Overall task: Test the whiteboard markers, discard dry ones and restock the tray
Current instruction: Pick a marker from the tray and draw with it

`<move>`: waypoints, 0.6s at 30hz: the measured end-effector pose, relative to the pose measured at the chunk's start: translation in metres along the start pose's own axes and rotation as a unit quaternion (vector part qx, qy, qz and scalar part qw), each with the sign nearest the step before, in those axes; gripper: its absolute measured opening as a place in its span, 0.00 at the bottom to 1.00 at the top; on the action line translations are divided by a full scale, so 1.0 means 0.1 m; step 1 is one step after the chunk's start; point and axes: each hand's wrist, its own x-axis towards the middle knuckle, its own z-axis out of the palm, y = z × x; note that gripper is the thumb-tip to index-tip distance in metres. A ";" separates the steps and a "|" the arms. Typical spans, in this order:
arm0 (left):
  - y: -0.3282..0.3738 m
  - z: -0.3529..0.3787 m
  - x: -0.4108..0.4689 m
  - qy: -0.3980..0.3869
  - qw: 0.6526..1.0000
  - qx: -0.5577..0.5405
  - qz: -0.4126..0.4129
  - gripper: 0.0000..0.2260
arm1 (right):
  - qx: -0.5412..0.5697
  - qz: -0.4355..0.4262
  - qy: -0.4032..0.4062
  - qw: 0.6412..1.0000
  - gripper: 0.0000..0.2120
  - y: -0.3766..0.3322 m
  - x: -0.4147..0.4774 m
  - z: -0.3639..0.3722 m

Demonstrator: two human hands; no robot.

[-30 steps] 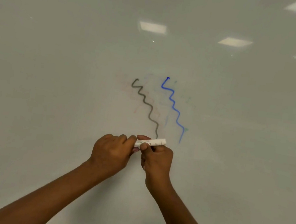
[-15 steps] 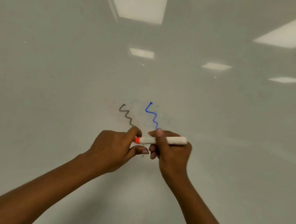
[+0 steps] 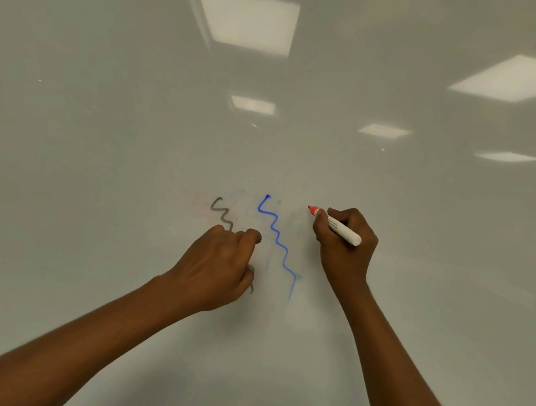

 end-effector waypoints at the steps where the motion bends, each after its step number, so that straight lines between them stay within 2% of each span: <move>1: -0.01 0.02 0.00 0.000 1.000 -0.001 -0.003 0.16 | -0.005 -0.007 -0.004 1.000 0.11 0.00 0.02 0.02; 6: -0.02 0.09 -0.03 -0.002 1.000 -0.012 -0.018 0.19 | -0.046 -0.088 -0.023 0.995 0.18 0.14 -0.04 0.06; 9: -0.03 0.17 -0.08 -0.001 1.000 -0.015 -0.023 0.21 | -0.051 -0.065 0.015 0.996 0.17 0.29 -0.11 -0.07; 12: -0.04 0.27 -0.14 0.015 1.000 -0.019 -0.008 0.23 | -0.087 -0.096 0.027 0.991 0.18 0.43 -0.23 -0.23; 15: -0.04 0.40 -0.19 0.022 0.998 -0.053 -0.012 0.26 | -0.091 -0.057 0.038 0.994 0.16 0.52 -0.32 -0.36; 18: -0.04 0.52 -0.26 -0.001 0.996 -0.088 -0.022 0.23 | -0.099 -0.032 0.051 0.993 0.15 0.59 -0.42 -0.51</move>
